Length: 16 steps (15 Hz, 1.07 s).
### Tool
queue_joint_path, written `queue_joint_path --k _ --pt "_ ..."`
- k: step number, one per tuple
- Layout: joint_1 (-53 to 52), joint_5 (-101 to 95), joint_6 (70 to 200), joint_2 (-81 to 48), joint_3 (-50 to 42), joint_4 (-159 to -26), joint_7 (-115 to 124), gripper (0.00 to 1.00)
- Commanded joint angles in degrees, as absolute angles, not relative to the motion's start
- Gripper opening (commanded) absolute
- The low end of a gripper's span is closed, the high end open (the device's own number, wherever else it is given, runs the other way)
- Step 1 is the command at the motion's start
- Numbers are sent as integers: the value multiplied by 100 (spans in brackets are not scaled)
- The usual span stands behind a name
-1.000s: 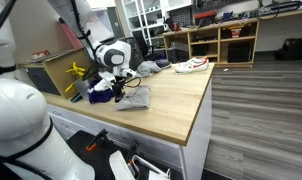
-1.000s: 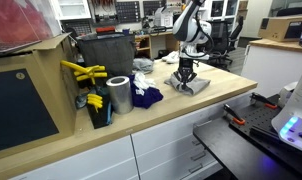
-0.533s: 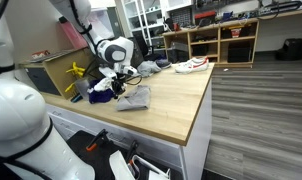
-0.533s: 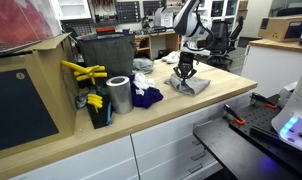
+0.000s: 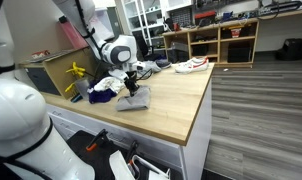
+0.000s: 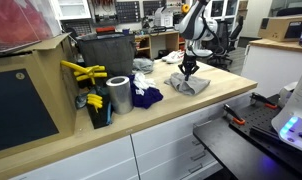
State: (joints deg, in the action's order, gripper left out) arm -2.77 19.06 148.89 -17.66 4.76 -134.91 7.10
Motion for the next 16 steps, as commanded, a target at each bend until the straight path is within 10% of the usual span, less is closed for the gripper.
queue_joint_path --k 1,11,12,16 --pt "-377 1809 15391 -1769 475 -13497 929 26" --pt "-414 1766 15974 -1985 442 -13354 1074 93" --pt "-405 1795 15972 -2026 456 -13353 1077 67" --pt "-381 1957 15868 -2117 575 -13335 1153 39"
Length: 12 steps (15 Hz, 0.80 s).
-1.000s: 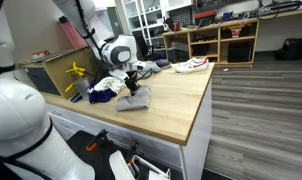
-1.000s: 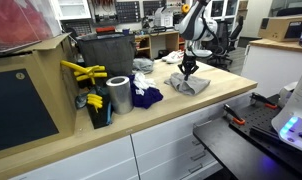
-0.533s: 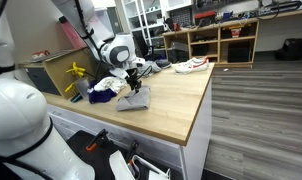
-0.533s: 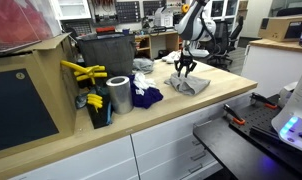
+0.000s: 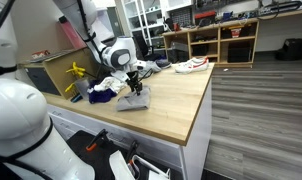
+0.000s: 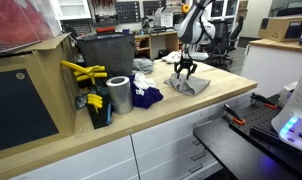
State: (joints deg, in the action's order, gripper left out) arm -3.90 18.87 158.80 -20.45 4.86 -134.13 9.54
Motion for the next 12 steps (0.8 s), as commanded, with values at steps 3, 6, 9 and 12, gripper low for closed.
queue_joint_path --k 3,6,9,12 --pt "-378 2035 15833 -2122 667 -13307 1227 16" --pt "-380 2025 15844 -2102 697 -13275 1283 0" --pt "-352 2038 15849 -2055 712 -13244 1251 1" --pt "-331 2084 15840 -2037 733 -13127 1249 1"
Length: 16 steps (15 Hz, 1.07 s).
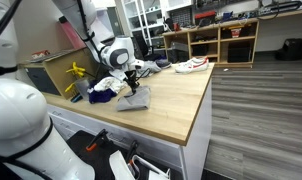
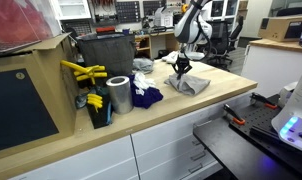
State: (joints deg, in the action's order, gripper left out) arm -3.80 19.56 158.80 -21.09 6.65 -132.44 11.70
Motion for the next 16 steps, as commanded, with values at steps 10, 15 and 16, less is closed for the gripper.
queue_joint_path --k 10,15,16 --pt "-414 2791 15621 -2182 1204 -12100 1320 32" --pt "-280 3219 15516 -2185 1490 -11902 1053 58" --pt "-243 3308 15511 -2159 1512 -11898 1003 64"
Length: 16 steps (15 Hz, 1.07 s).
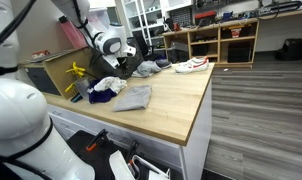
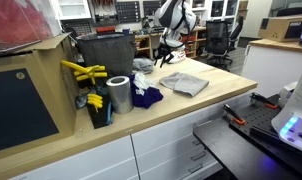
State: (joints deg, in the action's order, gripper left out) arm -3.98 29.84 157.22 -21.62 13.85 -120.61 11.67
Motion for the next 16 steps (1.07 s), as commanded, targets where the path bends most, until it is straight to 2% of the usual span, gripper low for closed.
queue_joint_path --k 1,4,5,8,16 --pt "-206 3399 15521 -2134 1534 -11902 939 73" --pt "-79 3550 15526 -1962 1488 -12057 673 95" --pt "-1 3548 15537 -1877 1464 -12177 491 99" --pt "261 3566 15446 -1708 1431 -12459 23 100" --pt "746 3998 14053 -1039 1088 -13323 -1766 100"
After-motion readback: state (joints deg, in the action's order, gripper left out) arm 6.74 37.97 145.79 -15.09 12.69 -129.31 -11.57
